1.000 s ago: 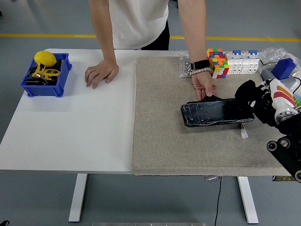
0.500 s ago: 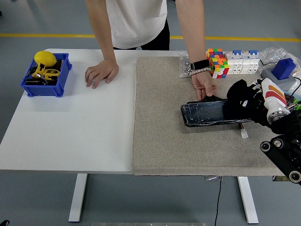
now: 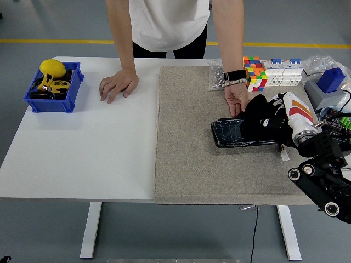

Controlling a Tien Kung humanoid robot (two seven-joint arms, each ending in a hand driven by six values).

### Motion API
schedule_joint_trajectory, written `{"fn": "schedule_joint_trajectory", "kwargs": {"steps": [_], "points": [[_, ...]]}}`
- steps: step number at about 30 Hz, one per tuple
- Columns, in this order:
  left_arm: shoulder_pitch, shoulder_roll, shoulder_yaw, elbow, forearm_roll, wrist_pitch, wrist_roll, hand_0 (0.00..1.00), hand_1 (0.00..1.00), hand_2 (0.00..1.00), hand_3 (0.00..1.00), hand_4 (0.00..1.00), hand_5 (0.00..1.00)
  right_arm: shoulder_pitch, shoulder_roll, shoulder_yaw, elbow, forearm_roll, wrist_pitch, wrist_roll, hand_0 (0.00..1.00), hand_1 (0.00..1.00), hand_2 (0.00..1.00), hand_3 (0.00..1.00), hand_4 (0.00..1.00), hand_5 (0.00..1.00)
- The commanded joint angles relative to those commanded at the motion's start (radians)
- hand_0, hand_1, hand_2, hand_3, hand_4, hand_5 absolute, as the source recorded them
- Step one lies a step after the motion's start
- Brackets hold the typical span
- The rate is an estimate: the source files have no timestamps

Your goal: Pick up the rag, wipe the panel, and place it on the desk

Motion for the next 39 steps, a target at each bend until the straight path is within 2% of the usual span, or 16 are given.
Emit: {"fn": "schedule_joint_trajectory", "kwargs": {"steps": [19, 39], "points": [[-0.002, 0.002, 0.005, 0.0, -0.005, 0.0, 0.001, 0.687, 0.728, 0.732, 0.604, 0.67, 0.615, 0.032, 0.033, -0.153, 0.085, 0.024, -0.001, -0.014, 0.161, 0.27, 0.32, 0.375, 0.894, 0.002], [0.003, 0.006, 0.015, 0.0, -0.007, 0.001, 0.003, 0.687, 0.727, 0.731, 0.604, 0.67, 0.617, 0.047, 0.05, -0.241, 0.146, 0.029, 0.004, -0.026, 0.161, 0.27, 0.32, 0.375, 0.896, 0.002]]}}
